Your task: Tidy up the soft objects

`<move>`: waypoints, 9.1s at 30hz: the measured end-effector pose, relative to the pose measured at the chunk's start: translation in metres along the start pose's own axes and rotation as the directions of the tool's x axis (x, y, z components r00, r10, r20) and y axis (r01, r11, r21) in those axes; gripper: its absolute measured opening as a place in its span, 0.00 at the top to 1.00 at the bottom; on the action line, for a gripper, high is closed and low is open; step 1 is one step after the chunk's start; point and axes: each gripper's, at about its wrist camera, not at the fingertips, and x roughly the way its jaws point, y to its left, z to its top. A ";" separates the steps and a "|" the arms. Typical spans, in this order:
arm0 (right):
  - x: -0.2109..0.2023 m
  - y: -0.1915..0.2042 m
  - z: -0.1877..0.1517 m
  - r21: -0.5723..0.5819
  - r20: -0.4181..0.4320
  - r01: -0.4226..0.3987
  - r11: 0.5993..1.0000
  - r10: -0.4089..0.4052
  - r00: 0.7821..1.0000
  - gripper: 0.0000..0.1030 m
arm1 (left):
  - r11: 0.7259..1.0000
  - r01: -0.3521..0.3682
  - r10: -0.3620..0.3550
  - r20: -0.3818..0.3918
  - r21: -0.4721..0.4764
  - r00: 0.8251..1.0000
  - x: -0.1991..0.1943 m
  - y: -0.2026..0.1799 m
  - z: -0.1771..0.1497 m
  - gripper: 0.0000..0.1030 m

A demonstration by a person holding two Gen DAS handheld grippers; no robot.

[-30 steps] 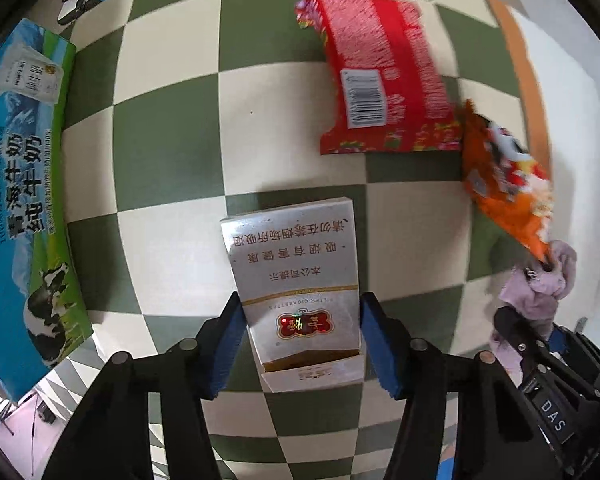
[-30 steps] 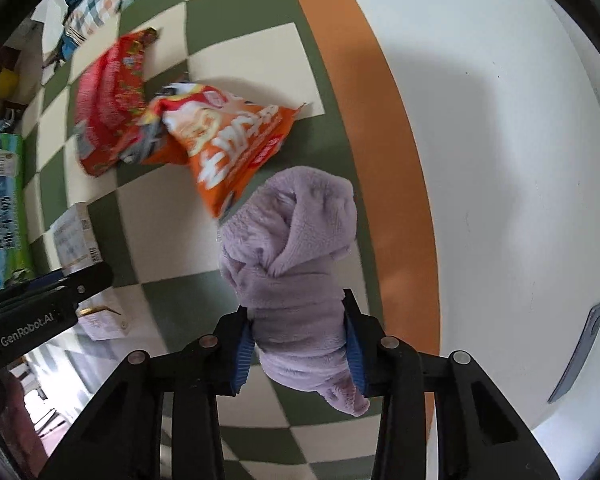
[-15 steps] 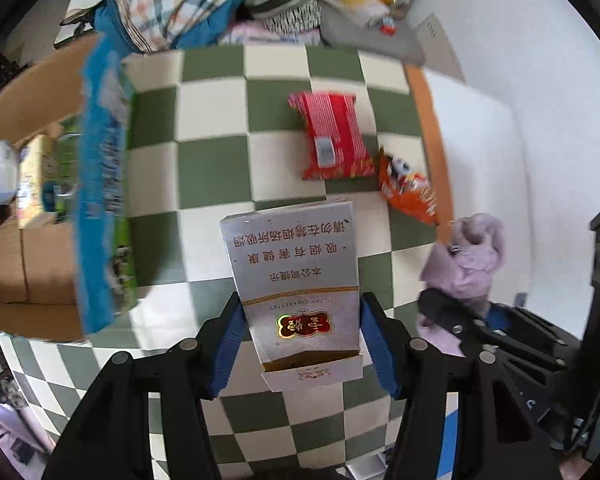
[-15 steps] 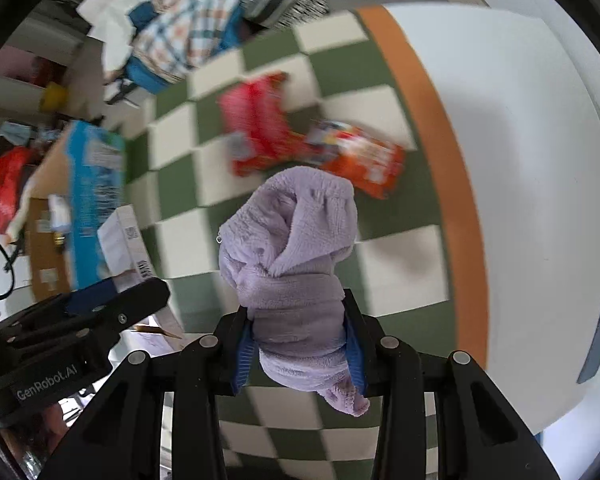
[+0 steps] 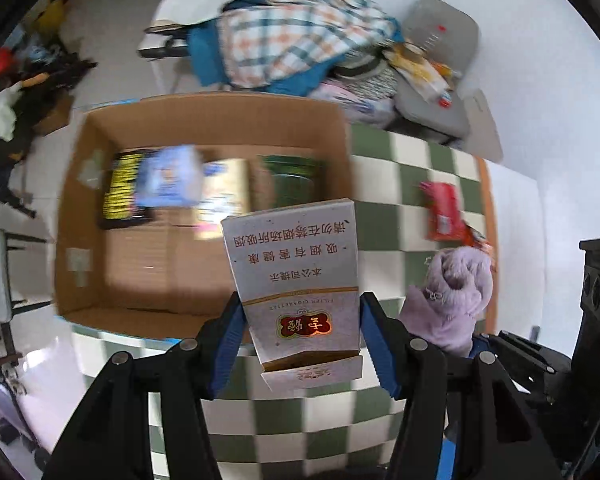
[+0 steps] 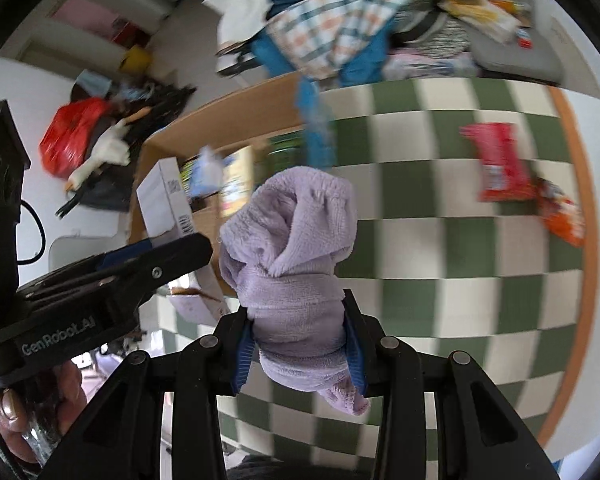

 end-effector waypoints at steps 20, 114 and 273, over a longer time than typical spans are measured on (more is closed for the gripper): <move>0.176 0.141 0.031 0.097 -0.095 -0.137 0.986 0.147 0.985 0.60 | 0.987 -0.158 0.147 -0.214 -0.036 0.966 0.069 0.172 0.043 0.47; -0.047 -0.264 0.025 0.427 0.036 0.261 0.866 -0.304 0.952 0.00 | 0.975 0.011 0.018 -0.130 0.222 0.991 0.114 -0.205 0.071 0.01; -0.162 0.127 -0.131 -0.055 0.418 0.372 0.927 -0.316 0.851 0.00 | 0.979 -0.205 0.194 0.399 -0.015 0.896 -0.196 0.037 -0.142 0.01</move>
